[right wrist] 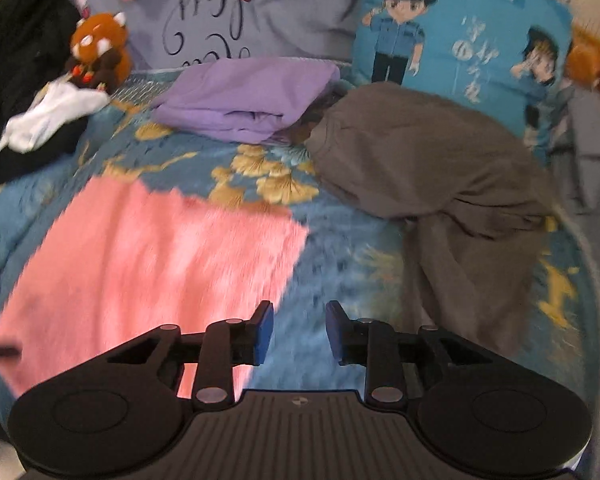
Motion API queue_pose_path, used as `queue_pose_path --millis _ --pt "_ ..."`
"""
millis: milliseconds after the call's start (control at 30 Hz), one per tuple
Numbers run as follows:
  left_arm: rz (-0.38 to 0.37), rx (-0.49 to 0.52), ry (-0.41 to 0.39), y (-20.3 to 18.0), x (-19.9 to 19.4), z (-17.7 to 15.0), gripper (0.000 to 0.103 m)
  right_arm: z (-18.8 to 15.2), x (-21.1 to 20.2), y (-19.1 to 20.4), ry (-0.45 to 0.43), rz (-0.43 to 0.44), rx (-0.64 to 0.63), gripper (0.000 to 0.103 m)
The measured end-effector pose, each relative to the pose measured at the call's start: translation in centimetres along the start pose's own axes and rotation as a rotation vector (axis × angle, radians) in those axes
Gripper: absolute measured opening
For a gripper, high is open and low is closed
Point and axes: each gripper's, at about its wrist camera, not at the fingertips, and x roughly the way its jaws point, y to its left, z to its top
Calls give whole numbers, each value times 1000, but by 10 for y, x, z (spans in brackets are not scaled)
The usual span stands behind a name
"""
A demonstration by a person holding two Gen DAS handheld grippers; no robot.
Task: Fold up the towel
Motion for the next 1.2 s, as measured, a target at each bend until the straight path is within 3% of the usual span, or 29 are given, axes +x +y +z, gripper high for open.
queue_pose_path --millis 333,600,833,967,1200 --pt "13 -35 55 23 15 -8 88 37 61 -18 3 142 73 27" --pt "-3 -37 95 21 29 -13 88 35 77 -19 16 198 150 0" --pt "12 -27 110 17 34 -14 88 38 54 -32 -78 149 197 0" --pt "16 -47 123 22 37 -17 88 40 52 -36 -37 195 190 0" --pt "21 -48 120 24 35 -17 88 30 70 -28 2 228 211 12"
